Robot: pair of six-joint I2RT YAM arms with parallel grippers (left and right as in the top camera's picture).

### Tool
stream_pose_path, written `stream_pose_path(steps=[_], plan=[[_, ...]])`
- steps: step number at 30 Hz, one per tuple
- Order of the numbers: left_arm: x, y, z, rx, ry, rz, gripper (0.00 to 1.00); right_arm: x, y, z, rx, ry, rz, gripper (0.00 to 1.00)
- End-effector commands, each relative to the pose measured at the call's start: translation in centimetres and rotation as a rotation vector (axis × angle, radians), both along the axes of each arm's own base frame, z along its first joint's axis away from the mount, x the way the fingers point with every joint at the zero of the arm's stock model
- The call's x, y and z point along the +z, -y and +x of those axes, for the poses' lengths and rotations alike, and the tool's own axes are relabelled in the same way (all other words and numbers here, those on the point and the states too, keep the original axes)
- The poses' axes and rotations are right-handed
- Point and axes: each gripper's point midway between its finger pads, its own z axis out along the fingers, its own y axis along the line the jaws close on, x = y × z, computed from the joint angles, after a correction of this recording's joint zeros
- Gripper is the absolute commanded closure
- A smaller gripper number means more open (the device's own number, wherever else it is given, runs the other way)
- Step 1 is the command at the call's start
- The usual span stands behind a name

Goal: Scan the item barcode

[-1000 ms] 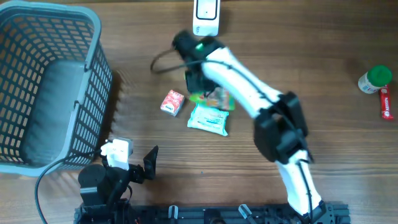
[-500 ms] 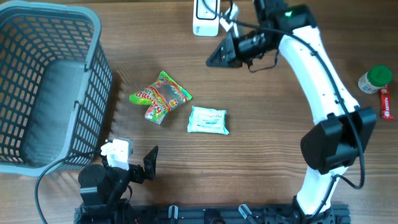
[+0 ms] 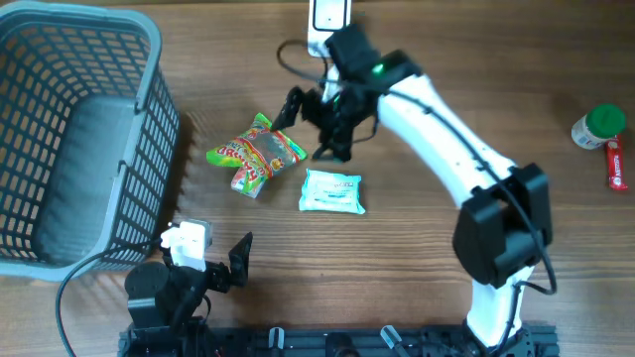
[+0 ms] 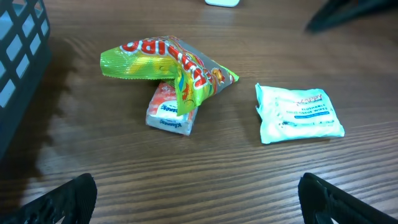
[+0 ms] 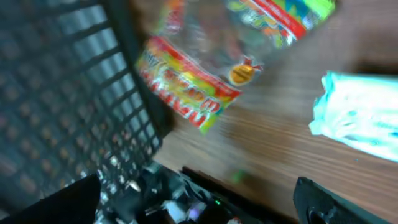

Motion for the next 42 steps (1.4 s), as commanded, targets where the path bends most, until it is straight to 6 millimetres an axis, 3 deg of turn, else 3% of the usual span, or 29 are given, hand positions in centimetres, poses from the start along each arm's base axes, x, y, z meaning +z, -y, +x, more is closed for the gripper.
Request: stream_pose_path(steps=[1, 5, 9, 15, 19, 20, 23, 25, 28, 31, 35, 39, 42], plan=[[0.3, 0.3, -0.1, -0.025, 0.017, 0.006, 0.0, -4.1, 0.0, -1.5, -0.206, -0.195, -0.106, 0.0], [0.2, 0.3, -0.1, -0.025, 0.017, 0.006, 0.0, -7.2, -1.3, -1.8, -0.274, -0.211, -0.068, 0.0], [0.3, 0.3, -0.1, -0.025, 0.017, 0.006, 0.0, -9.5, -2.6, -0.4, -0.357, -0.212, 0.006, 0.0], [0.3, 0.3, -0.1, -0.025, 0.017, 0.006, 0.0, -13.2, -5.9, 0.0, -0.428, -0.24, 0.03, 0.0], [0.3, 0.3, -0.1, -0.025, 0.017, 0.006, 0.0, -16.8, -4.7, 1.7, -0.559, -0.154, -0.079, 0.0], [0.3, 0.3, -0.1, -0.025, 0.017, 0.006, 0.0, -17.3, -4.2, 2.3, -0.581, -0.117, -0.107, 0.13], [0.3, 0.3, -0.1, -0.025, 0.017, 0.006, 0.0, -18.0, -2.5, 3.9, -0.584, 0.023, -0.176, 0.72], [0.3, 0.3, -0.1, -0.025, 0.017, 0.006, 0.0, -18.2, -1.7, 4.3, -0.561, 0.07, -0.208, 0.9], [0.3, 0.3, -0.1, -0.025, 0.017, 0.006, 0.0, -18.3, -0.5, 4.3, -0.52, 0.072, -0.238, 0.95], [0.3, 0.3, -0.1, -0.025, 0.017, 0.006, 0.0, -16.3, 0.4, 4.4, -0.475, 0.028, -0.188, 0.95], [0.3, 0.3, -0.1, -0.025, 0.017, 0.006, 0.0, -11.2, 1.8, 4.0, -0.434, -0.069, -0.064, 0.95], [0.3, 0.3, -0.1, -0.025, 0.017, 0.006, 0.0, -2.9, 2.2, 2.3, -0.356, -0.353, 0.261, 0.96], [0.3, 0.3, -0.1, -0.025, 0.017, 0.006, 0.0, 1.3, 3.3, 0.3, -0.287, -0.636, 0.439, 0.95]])
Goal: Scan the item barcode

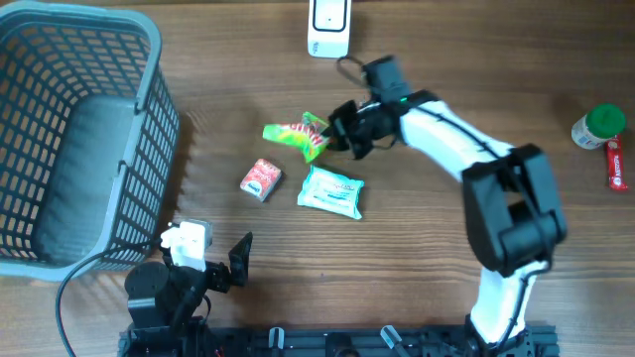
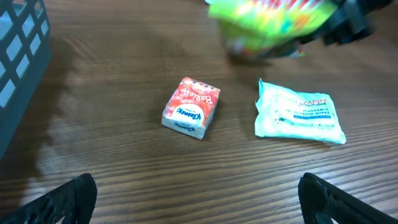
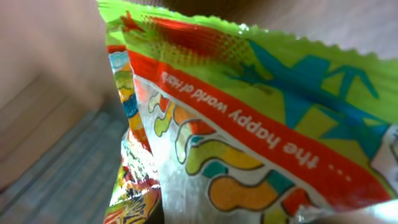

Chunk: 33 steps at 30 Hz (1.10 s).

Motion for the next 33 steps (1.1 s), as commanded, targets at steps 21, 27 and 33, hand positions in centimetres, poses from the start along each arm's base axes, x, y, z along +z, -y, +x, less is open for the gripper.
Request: stream_pose_path(steps=[21, 27, 33], plan=[[0.3, 0.3, -0.1, -0.025, 0.017, 0.006, 0.0, 10.1, 0.2, -5.2, -0.044, -0.861, 0.398, 0.96], [0.3, 0.3, -0.1, -0.025, 0.017, 0.006, 0.0, 11.2, -0.4, -3.6, 0.071, -0.566, 0.481, 0.96], [0.3, 0.3, -0.1, -0.025, 0.017, 0.006, 0.0, 18.1, -2.6, -1.6, 0.498, 0.551, 0.706, 0.96]])
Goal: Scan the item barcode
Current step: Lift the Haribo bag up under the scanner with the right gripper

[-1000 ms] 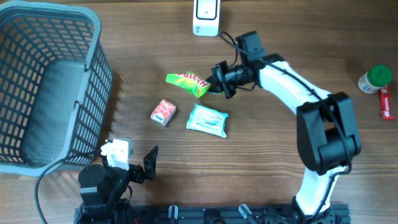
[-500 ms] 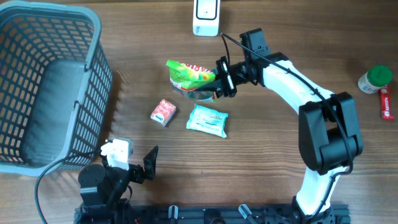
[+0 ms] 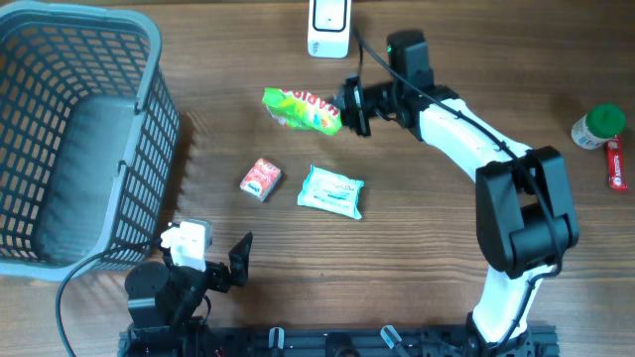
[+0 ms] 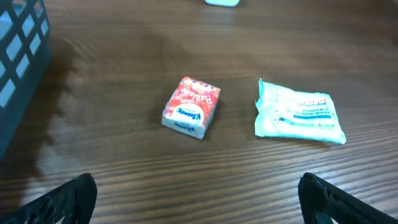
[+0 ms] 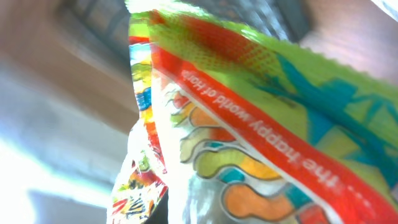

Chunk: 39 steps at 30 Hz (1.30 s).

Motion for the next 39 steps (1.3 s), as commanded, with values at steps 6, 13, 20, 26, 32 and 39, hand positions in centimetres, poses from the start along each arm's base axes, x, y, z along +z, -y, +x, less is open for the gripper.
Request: stream_pose_path(steps=[6, 13, 20, 26, 32, 39], plan=[[0.3, 0.3, 0.0, -0.025, 0.018, 0.006, 0.0, 8.5, -4.8, -7.6, 0.28, 0.735, 0.309, 0.96], [0.3, 0.3, 0.0, -0.025, 0.018, 0.006, 0.0, 7.9, -8.2, -5.4, 0.083, 1.005, 0.37, 0.95], [0.3, 0.3, 0.0, -0.025, 0.018, 0.006, 0.0, 0.9, -3.6, 9.4, -0.49, 1.07, -0.226, 0.95], [0.3, 0.3, -0.1, -0.025, 0.017, 0.006, 0.0, 1.7, -1.3, 14.0, -0.722, 1.164, -0.348, 0.95], [0.3, 0.3, 0.0, -0.025, 0.018, 0.006, 0.0, 0.5, -2.9, 20.0, -0.76, 1.208, -0.252, 0.96], [0.3, 0.3, 0.0, -0.025, 0.018, 0.006, 0.0, -2.0, -1.0, 25.8, -0.817, 1.18, -0.238, 0.96]])
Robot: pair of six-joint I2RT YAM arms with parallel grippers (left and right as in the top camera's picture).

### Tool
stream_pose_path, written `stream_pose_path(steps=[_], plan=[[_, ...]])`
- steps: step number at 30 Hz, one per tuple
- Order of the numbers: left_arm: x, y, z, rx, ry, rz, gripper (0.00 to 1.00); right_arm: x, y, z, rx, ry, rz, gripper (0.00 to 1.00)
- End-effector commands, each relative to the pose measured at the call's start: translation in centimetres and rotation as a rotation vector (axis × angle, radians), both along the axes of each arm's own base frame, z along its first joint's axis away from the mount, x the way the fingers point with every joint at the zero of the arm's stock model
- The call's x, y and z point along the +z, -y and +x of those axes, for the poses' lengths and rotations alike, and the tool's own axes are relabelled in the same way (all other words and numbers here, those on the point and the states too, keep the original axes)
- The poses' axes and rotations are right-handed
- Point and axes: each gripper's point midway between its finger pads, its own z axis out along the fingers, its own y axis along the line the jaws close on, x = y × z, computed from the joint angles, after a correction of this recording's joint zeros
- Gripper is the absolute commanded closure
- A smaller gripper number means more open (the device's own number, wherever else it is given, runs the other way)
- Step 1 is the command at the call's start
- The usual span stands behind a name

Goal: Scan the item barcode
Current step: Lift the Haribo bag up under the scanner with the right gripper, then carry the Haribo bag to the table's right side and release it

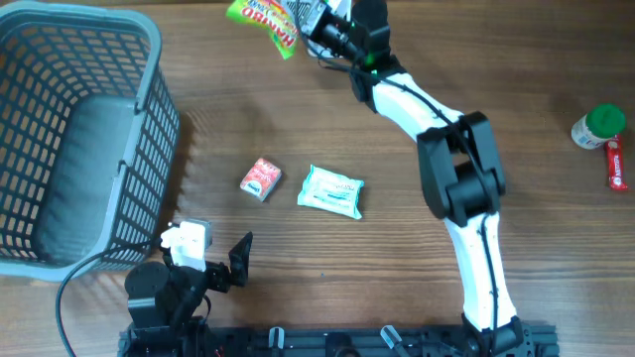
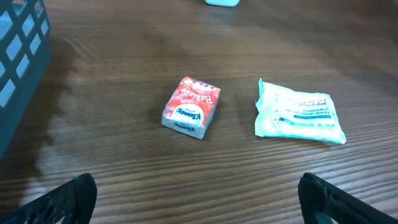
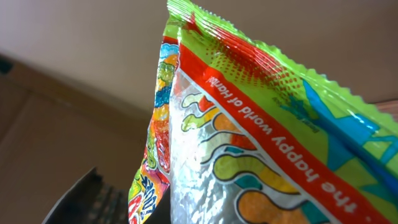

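A green and red gummy bag (image 1: pixel 262 20) hangs at the far edge of the overhead view, with my right gripper (image 1: pixel 312 24) shut on its end. The same bag (image 3: pixel 249 137) fills the right wrist view, and the fingers are hidden behind it. The white scanner is mostly covered by the raised arm; only its base (image 2: pixel 222 2) shows at the top of the left wrist view. No barcode can be made out. My left gripper (image 2: pixel 196 205) rests open near the table's front edge, nothing between its fingers.
A grey basket (image 1: pixel 149 109) stands at the left. A small red tissue pack (image 1: pixel 261 178) and a white wipes pack (image 1: pixel 332 190) lie mid-table. A green-capped bottle (image 1: pixel 598 127) and a red tube (image 1: pixel 616 164) are at the far right.
My right gripper, still holding the gummy bag, has moved from just below the scanner to the far edge of the overhead view, higher up. The bag now sits left of the scanner's place.
My right gripper was open over the gummy bag, which lay on the red tissue pack. Then it was shut on the bag and held it off the table, baring the red pack. Then the bag was near the scanner, and now higher at the far edge.
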Motion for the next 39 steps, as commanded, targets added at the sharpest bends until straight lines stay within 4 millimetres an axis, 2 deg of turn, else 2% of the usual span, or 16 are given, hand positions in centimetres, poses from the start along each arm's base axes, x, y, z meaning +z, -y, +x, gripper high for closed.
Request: stream_pose_path(steps=[1, 6, 7, 8, 9, 12, 15, 20, 24, 26, 28, 30, 33, 35, 36, 39], plan=[[0.2, 0.3, -0.1, -0.024, 0.017, 0.006, 0.0, 0.2, 2.6, 2.4, -0.063, 0.0, 0.009, 0.96], [0.3, 0.3, -0.1, -0.025, 0.017, 0.006, 0.0, -1.2, 3.5, 2.9, -0.082, -0.049, 0.021, 0.96], [0.3, 0.3, -0.1, -0.025, 0.017, 0.006, 0.0, -2.4, 3.4, 3.0, -0.078, -0.078, 0.024, 0.96], [0.3, 0.3, -0.1, -0.025, 0.017, 0.006, 0.0, -4.7, 3.1, 2.8, -0.062, -0.12, 0.023, 0.96], [0.3, 0.3, -0.1, -0.025, 0.017, 0.006, 0.0, -5.7, 3.0, 2.8, -0.056, -0.141, 0.025, 0.96], [0.3, 0.3, -0.1, -0.025, 0.017, 0.006, 0.0, -7.0, 2.4, 2.2, -0.006, -0.134, 0.032, 0.96], [0.3, 0.3, -0.1, -0.025, 0.017, 0.006, 0.0, -6.0, 2.0, 1.8, 0.034, -0.07, 0.045, 0.96], [0.3, 0.3, -0.1, -0.025, 0.017, 0.006, 0.0, -2.2, 1.4, 0.2, 0.189, 0.043, 0.055, 0.95], [0.3, 0.3, -0.1, -0.025, 0.017, 0.006, 0.0, 2.9, 3.0, -0.8, 0.245, 0.053, 0.045, 0.95], [0.3, 0.3, -0.1, -0.025, 0.017, 0.006, 0.0, 4.8, 4.8, -0.6, 0.212, 0.014, -0.003, 0.95], [0.3, 0.3, -0.1, -0.025, 0.017, 0.006, 0.0, 5.7, 7.8, -0.2, 0.128, -0.042, -0.101, 0.95], [0.3, 0.3, -0.1, -0.025, 0.017, 0.006, 0.0, 6.0, 13.4, -0.2, -0.037, -0.133, -0.269, 0.95], [0.3, 0.3, -0.1, -0.025, 0.017, 0.006, 0.0, 6.1, 21.2, -2.1, -0.218, -0.248, -0.482, 0.96], [0.3, 0.3, -0.1, -0.025, 0.017, 0.006, 0.0, 5.1, 25.7, -4.0, -0.282, -0.346, -0.591, 0.95], [0.3, 0.3, -0.1, -0.025, 0.017, 0.006, 0.0, 3.4, 28.8, -5.5, -0.304, -0.425, -0.682, 0.95], [0.3, 0.3, -0.1, -0.025, 0.017, 0.006, 0.0, -1.7, 35.6, -8.4, -0.387, -0.614, -0.894, 0.96]])
